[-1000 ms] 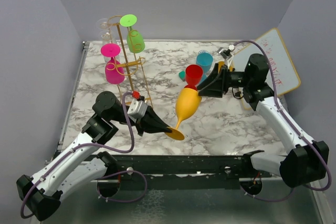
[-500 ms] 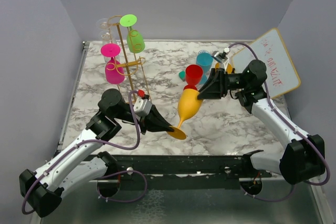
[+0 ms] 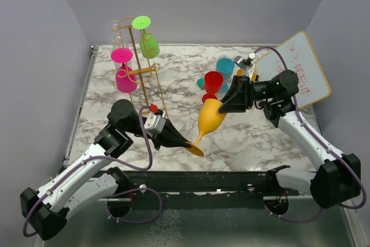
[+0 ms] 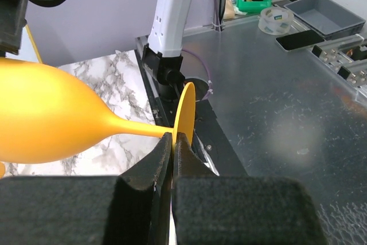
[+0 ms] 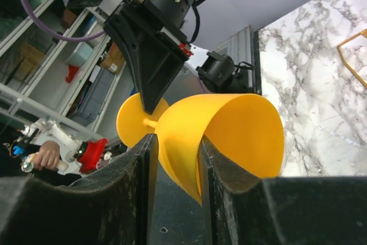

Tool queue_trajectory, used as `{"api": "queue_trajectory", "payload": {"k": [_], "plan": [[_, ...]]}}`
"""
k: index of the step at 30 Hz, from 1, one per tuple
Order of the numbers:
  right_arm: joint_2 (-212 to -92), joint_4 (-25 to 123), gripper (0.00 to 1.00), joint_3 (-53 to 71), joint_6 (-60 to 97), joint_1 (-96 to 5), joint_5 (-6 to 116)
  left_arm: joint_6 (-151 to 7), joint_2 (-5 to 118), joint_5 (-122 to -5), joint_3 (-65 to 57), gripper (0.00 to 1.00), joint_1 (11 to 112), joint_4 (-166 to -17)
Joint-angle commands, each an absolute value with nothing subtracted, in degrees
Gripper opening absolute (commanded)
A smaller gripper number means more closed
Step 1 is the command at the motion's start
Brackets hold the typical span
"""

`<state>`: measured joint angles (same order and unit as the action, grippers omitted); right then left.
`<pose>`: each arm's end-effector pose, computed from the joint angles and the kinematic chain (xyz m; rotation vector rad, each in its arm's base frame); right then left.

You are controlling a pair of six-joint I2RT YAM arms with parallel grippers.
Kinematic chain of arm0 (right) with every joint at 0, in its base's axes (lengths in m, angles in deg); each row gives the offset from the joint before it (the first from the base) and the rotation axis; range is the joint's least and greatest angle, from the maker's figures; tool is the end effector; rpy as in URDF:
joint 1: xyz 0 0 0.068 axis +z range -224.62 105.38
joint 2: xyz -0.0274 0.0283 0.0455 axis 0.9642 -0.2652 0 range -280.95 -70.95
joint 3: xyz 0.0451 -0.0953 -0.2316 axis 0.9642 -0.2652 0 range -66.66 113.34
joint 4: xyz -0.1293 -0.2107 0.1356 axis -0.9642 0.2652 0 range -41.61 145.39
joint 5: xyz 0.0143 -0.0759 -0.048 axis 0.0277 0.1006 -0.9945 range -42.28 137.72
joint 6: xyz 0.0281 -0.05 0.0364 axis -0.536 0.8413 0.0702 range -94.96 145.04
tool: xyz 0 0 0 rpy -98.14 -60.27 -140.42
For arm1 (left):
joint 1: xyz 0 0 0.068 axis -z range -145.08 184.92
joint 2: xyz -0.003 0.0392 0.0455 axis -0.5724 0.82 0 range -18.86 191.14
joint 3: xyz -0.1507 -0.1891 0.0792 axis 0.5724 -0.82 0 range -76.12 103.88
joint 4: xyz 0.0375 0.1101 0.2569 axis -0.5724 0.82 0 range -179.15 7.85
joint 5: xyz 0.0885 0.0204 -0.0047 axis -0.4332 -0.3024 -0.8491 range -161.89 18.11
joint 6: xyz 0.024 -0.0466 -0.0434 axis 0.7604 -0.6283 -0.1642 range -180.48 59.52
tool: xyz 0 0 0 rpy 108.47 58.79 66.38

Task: Take the wine glass off the wine glass rack
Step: Place the wine glass at the center of the board.

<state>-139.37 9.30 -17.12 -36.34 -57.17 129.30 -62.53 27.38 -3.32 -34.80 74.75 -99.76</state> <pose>0.2496 0.1351 0.3400 -0.9153 1.6458 1.8671 0.1325 -0.1769 0.3367 1.4292 0.9686 -1.4226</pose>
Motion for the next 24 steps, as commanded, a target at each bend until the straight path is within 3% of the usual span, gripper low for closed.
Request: {"api": "queue_trajectory", "payload": {"k": [1, 5, 8, 9, 11, 15, 20, 24], "plan": [[-136.98, 10.82, 0.35, -15.57, -34.03, -54.74, 132.55, -58.87, 26.99, -4.16, -35.78, 0.00, 74.73, -99.01], [-136.63, 22.43, 0.19, -13.18, -25.57, -54.67, 132.34, -58.83, 26.85, -6.10, -35.64, 0.00, 74.73, -97.93], [-135.83, 21.90, 0.08, -13.10, -25.60, -54.66, 132.53, -59.98, 26.45, -9.00, -35.36, 0.00, 74.73, -95.44], [-135.55, 22.00, 0.02, -12.87, -25.61, -54.65, 132.61, -59.92, 26.22, -9.86, -35.40, 0.08, 74.69, -94.45], [-135.26, 23.20, 0.01, -12.46, -24.83, -54.66, 132.35, -60.28, 25.49, -10.72, -35.78, 0.23, 74.68, -93.78], [-135.65, 31.33, 0.01, -10.97, -19.17, -54.63, 131.04, -64.72, 23.13, -16.24, -36.32, 0.66, 74.70, -92.48], [-136.88, 53.66, 0.01, -7.67, -2.08, -54.63, 126.05, -63.28, 19.77, -21.04, -34.72, 0.89, 74.72, -86.06], [-140.12, 74.22, 0.01, -2.82, 12.04, -54.57, 118.84, -63.03, 18.82, -23.32, -33.40, 0.94, 74.71, -82.62]]}}
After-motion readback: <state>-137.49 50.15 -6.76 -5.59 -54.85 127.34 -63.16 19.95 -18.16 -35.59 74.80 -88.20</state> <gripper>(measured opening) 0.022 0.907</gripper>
